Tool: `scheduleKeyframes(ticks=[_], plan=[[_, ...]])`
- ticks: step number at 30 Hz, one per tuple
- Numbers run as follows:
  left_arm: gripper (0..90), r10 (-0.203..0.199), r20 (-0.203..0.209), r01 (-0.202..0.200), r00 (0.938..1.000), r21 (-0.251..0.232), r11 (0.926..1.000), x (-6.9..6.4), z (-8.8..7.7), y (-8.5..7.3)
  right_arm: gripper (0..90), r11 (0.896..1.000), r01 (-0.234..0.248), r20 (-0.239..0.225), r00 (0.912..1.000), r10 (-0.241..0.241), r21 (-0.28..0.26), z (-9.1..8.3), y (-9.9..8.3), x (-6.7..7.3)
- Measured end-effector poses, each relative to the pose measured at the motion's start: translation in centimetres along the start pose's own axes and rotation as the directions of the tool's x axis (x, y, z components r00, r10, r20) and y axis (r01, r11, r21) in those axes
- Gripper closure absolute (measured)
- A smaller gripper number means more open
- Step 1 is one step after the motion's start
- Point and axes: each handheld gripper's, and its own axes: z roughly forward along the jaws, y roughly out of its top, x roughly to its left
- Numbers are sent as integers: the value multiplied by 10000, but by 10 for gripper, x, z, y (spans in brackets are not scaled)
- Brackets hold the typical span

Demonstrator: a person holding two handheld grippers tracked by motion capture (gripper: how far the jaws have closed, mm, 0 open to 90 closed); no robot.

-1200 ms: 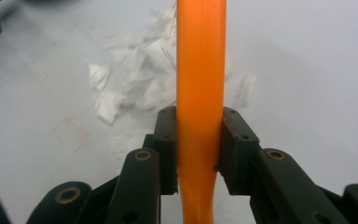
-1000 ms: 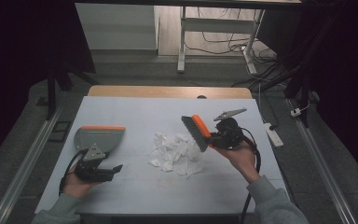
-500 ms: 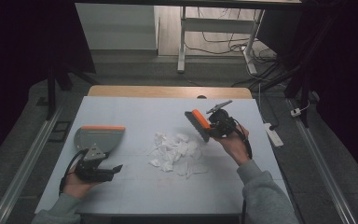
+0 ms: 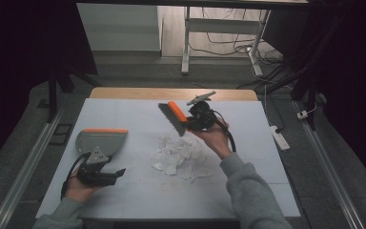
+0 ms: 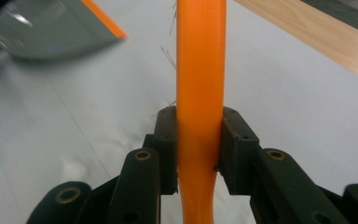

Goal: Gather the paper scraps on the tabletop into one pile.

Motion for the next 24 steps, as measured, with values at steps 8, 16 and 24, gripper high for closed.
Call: scheduleKeyframes(ticks=[8, 16, 24], plan=[[283, -84, 20, 85, 10000, -24, 10000, 2, 0, -2, 705, 9973, -659, -1192, 9904, 695, 333, 71, 21, 18], [283, -31, 24, 31, 10000, 19, 10000, 3, 0, -2, 705, 9831, -1175, -175, 9925, 1212, 1400, 59, 0, -4], [283, 87, -6, -87, 10000, 42, 10000, 0, 1, 1, 706, 9921, -1249, -1522, 9809, 1214, -141, 16, 5, 9]])
